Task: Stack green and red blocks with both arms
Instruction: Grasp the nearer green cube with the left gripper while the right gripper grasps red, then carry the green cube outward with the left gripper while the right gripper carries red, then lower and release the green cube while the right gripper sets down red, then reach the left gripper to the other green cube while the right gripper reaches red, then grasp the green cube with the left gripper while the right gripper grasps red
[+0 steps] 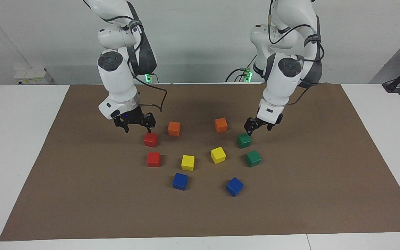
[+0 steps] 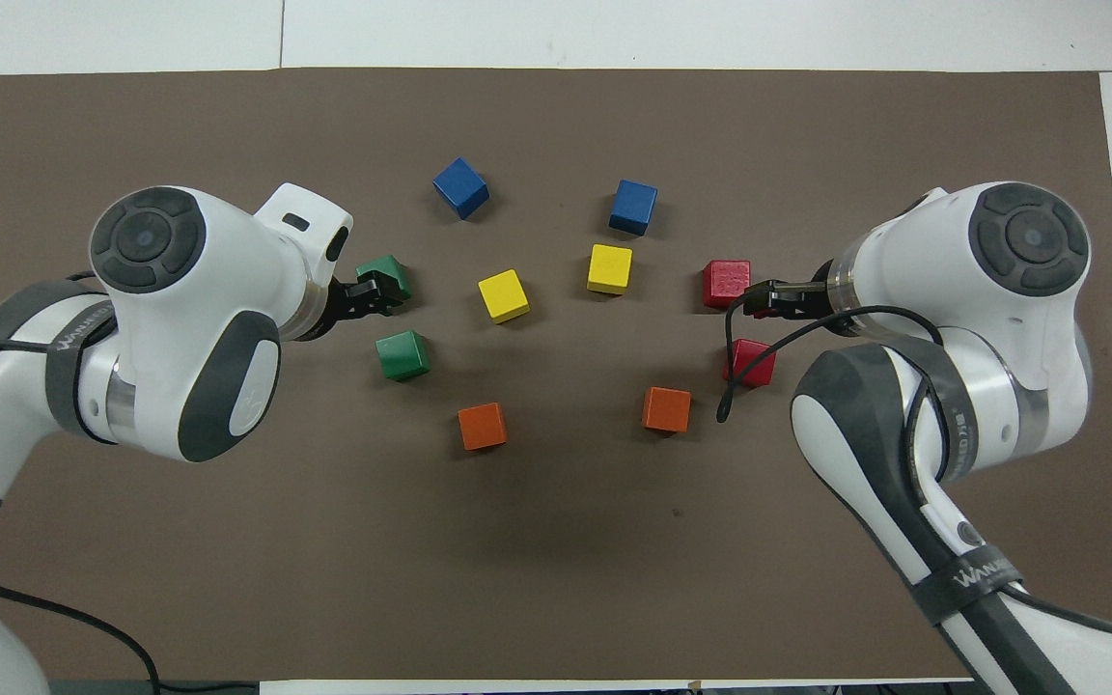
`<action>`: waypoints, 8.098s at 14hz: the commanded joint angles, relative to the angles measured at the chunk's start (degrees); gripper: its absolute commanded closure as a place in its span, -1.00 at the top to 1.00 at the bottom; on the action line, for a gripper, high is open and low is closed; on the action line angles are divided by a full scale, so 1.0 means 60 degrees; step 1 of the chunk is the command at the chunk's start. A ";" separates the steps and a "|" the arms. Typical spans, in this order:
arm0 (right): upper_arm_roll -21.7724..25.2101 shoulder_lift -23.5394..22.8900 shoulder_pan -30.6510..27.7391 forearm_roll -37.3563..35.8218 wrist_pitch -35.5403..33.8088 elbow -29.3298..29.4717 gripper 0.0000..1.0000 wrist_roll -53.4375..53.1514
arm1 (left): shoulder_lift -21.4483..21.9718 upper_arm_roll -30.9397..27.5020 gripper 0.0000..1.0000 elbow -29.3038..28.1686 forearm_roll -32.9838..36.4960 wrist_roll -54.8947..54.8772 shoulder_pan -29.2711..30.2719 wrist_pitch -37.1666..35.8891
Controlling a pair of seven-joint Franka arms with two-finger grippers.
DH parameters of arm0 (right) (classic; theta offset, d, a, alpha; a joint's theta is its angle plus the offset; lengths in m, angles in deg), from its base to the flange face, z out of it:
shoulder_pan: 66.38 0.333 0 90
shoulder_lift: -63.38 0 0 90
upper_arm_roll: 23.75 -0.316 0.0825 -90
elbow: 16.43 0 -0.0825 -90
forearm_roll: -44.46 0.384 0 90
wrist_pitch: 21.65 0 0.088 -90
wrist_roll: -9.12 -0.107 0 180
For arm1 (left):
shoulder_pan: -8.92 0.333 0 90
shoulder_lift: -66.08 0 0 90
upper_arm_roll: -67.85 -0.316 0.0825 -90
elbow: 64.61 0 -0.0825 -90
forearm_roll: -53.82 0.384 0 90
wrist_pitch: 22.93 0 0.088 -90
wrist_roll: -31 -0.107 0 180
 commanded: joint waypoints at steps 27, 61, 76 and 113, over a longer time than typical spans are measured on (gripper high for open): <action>0.0030 -0.0284 0.0315 0.0504 0.1746 -0.2047 1.00 -0.1659 | -0.1014 -0.0169 0.88 -0.1455 -0.0055 0.2302 -0.0998 0.2204; 0.0132 -0.0269 -0.3201 0.0475 0.0926 -0.0888 -1.00 0.5314 | -0.0604 -0.0272 -1.00 -0.2231 -0.0011 -0.8816 0.5242 0.3434; 0.0147 -0.0986 -0.3523 0.0460 0.2157 -0.1549 -1.00 0.5563 | -0.0707 -0.0272 1.00 -0.1605 -0.0011 -0.8714 0.5227 0.2721; -0.0116 -0.1718 -0.0169 -0.0243 -0.0086 0.2143 1.00 0.0349 | -0.2684 -0.0272 -1.00 0.0639 0.0546 -0.1771 -0.0149 0.2732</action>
